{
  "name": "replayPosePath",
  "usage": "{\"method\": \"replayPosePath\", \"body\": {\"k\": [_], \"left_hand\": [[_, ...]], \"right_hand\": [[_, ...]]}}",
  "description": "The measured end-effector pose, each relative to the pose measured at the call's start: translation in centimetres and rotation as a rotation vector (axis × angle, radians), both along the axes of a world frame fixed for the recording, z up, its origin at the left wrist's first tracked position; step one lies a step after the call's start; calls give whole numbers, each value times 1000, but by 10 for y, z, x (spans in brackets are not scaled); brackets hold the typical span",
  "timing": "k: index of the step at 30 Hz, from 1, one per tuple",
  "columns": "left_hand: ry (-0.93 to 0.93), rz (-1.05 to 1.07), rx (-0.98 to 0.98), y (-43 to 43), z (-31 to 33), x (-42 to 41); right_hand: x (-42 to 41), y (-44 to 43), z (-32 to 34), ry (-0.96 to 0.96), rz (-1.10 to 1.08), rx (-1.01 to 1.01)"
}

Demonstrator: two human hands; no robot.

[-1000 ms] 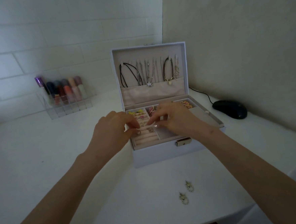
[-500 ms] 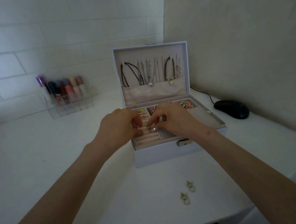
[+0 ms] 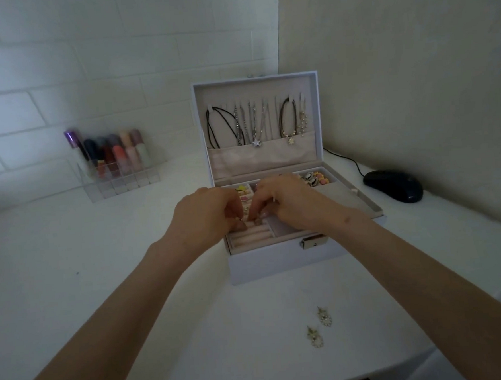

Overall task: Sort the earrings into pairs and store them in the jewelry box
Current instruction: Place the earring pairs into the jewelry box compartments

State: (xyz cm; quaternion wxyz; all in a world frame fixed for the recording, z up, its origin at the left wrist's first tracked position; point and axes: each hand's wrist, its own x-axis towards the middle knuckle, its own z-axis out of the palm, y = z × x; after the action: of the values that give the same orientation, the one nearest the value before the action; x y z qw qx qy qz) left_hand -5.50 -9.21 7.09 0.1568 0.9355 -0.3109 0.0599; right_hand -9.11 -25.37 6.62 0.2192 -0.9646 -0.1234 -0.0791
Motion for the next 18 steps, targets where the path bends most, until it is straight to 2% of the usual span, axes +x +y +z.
{"method": "replayPosePath", "body": {"k": [7,13,18], "left_hand": [[-20,-4,-21,2,-2,-1],[-114,0,-35,6,-5,-3],[-105,-12,-25,5,-7,-4]], "right_hand": [[-1,-3,-2,-19,0,10],[-6,-9,-7,-127,-28,76],[-7,-13,-14,-180,-61,123]]}}
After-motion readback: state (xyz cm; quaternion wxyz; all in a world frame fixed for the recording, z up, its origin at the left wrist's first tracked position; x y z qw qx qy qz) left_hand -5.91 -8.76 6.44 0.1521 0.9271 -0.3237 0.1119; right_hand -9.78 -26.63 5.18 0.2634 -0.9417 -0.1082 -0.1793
